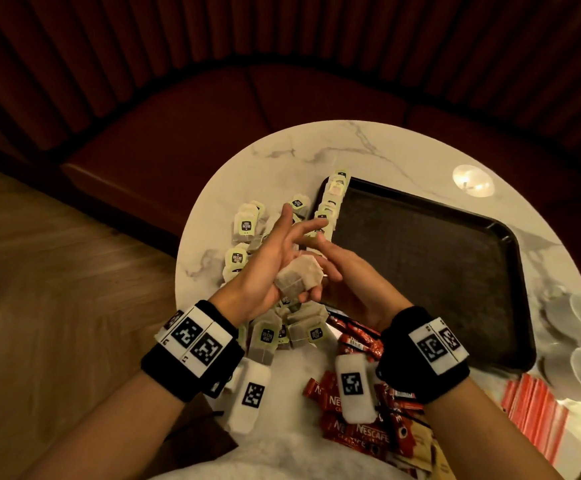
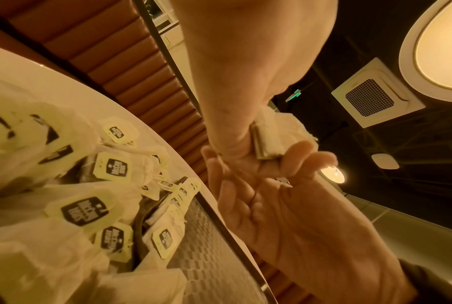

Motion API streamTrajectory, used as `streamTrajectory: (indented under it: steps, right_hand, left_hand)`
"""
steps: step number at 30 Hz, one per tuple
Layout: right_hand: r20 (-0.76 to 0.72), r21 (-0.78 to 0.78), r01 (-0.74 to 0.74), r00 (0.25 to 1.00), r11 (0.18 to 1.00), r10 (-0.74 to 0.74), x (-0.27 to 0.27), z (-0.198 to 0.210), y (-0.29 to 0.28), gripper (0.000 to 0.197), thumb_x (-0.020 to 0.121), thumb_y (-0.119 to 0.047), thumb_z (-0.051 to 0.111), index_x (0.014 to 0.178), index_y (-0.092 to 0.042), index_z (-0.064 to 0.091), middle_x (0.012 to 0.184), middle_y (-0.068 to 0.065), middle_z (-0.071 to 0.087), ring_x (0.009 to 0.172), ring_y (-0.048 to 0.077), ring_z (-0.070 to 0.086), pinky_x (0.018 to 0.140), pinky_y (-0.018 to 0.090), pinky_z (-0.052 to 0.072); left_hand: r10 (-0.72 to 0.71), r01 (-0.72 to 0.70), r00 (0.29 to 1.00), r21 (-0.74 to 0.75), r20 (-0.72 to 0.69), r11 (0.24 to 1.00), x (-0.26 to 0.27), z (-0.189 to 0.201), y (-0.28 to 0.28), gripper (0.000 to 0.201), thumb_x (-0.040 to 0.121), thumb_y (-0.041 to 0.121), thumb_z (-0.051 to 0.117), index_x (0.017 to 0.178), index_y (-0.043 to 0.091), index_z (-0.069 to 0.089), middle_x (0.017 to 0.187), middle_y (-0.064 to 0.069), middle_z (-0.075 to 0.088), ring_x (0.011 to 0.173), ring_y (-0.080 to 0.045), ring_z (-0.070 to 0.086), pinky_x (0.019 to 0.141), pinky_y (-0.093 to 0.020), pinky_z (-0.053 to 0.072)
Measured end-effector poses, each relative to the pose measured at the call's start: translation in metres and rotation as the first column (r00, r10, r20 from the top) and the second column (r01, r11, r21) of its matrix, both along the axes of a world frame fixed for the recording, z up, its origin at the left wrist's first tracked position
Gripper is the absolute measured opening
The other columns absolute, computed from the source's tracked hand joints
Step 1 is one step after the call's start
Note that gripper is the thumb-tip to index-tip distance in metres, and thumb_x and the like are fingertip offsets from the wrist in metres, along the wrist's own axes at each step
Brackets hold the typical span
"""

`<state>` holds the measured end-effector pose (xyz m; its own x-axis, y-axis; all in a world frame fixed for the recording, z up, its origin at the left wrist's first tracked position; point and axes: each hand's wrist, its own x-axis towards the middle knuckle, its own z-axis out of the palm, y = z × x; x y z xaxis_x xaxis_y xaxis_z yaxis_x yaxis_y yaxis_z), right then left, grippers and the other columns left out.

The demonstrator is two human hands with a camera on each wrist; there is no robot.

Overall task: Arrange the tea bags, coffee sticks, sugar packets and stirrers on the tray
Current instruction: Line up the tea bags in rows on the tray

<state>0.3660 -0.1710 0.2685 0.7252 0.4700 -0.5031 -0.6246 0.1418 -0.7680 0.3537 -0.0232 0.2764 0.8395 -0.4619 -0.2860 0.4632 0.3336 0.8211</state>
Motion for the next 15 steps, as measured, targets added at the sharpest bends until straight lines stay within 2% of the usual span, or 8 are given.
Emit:
streamTrajectory:
  steps: [2, 3, 4, 6, 9, 11, 12, 15]
  right_hand:
    - [-0.026, 0.084, 0.070, 0.997, 0.994, -0.068, 0.002, -0.002, -0.001, 0.027, 0.099, -0.026, 0.055, 0.120, -0.016, 0.067, 0.097, 0.026, 0.047, 0.067, 0.030, 0.060, 0.063, 0.037, 0.059]
    - [-0.015, 0.099, 0.096, 0.995, 0.990, -0.095, 0.003, -0.003, -0.003, 0.023, 0.097, -0.019, 0.056, 0.115, -0.013, 0.069, 0.089, 0.026, 0.047, 0.068, 0.028, 0.060, 0.066, 0.039, 0.060]
    - [0.014, 0.097, 0.118, 0.993, 0.988, -0.120, 0.004, -0.004, -0.005, 0.020, 0.096, -0.014, 0.056, 0.111, -0.010, 0.069, 0.082, 0.024, 0.052, 0.068, 0.026, 0.061, 0.068, 0.037, 0.060]
    - [0.074, 0.080, 0.182, 0.979, 0.980, -0.188, 0.006, -0.002, -0.008, 0.018, 0.095, -0.004, 0.055, 0.108, -0.005, 0.067, 0.087, 0.017, 0.066, 0.073, 0.020, 0.067, 0.069, 0.029, 0.059]
    - [0.158, 0.065, 0.273, 0.947, 0.960, -0.281, 0.009, 0.002, -0.013, 0.021, 0.094, 0.004, 0.054, 0.109, -0.005, 0.066, 0.086, 0.008, 0.072, 0.071, 0.011, 0.069, 0.060, 0.020, 0.055]
    - [0.179, 0.078, 0.314, 0.929, 0.946, -0.323, 0.010, 0.003, -0.017, 0.028, 0.093, 0.005, 0.055, 0.115, -0.008, 0.064, 0.084, 0.007, 0.072, 0.069, 0.010, 0.068, 0.060, 0.020, 0.055]
    - [0.193, 0.082, 0.327, 0.922, 0.942, -0.336, 0.010, 0.003, -0.019, 0.032, 0.092, 0.006, 0.056, 0.119, -0.010, 0.063, 0.084, 0.007, 0.072, 0.070, 0.010, 0.067, 0.062, 0.020, 0.055]
    - [0.256, 0.055, 0.351, 0.900, 0.935, -0.353, 0.012, 0.003, -0.021, 0.040, 0.089, 0.006, 0.060, 0.125, -0.012, 0.059, 0.088, 0.010, 0.072, 0.073, 0.014, 0.068, 0.070, 0.023, 0.058]
  left_hand:
    - [-0.051, 0.051, 0.999, 0.004, 0.008, 0.999, 0.000, 0.001, 0.000, 0.075, 0.085, 0.070, 0.019, 0.142, 0.027, 0.041, 0.083, -0.024, 0.067, 0.049, -0.026, 0.059, 0.044, -0.024, 0.043]
    - [-0.067, 0.067, 0.998, 0.006, 0.007, 0.998, -0.001, 0.001, 0.001, 0.075, 0.085, 0.070, 0.019, 0.143, 0.028, 0.040, 0.084, -0.025, 0.067, 0.049, -0.026, 0.059, 0.044, -0.024, 0.043]
    - [-0.071, 0.071, 0.997, 0.013, 0.005, 0.997, -0.001, 0.001, 0.002, 0.074, 0.085, 0.070, 0.020, 0.143, 0.028, 0.040, 0.084, -0.024, 0.068, 0.049, -0.026, 0.059, 0.043, -0.023, 0.043]
    - [-0.055, 0.054, 0.998, 0.042, 0.010, 0.998, -0.001, 0.001, 0.003, 0.066, 0.089, 0.066, 0.029, 0.144, 0.030, 0.040, 0.086, -0.022, 0.069, 0.049, -0.026, 0.058, 0.044, -0.023, 0.042]
    - [-0.013, 0.009, 0.998, 0.077, 0.058, 0.997, -0.004, 0.000, 0.005, 0.044, 0.098, 0.036, 0.046, 0.142, 0.037, 0.040, 0.092, -0.019, 0.069, 0.054, -0.025, 0.059, 0.048, -0.025, 0.043]
    - [0.016, -0.020, 0.998, 0.071, 0.057, 0.997, -0.005, -0.003, 0.005, 0.051, 0.098, 0.013, 0.043, 0.144, 0.035, 0.039, 0.091, -0.016, 0.069, 0.057, -0.024, 0.059, 0.050, -0.027, 0.042]
    - [0.034, -0.036, 0.999, 0.047, 0.043, 0.998, -0.005, -0.004, 0.005, 0.052, 0.097, 0.009, 0.041, 0.144, 0.031, 0.038, 0.090, -0.015, 0.068, 0.058, -0.024, 0.058, 0.051, -0.027, 0.041]
    - [0.072, -0.074, 0.997, -0.082, -0.023, 0.994, -0.004, -0.005, 0.004, 0.048, 0.092, 0.022, 0.045, 0.140, 0.019, 0.042, 0.089, -0.016, 0.065, 0.061, -0.025, 0.057, 0.050, -0.027, 0.040]
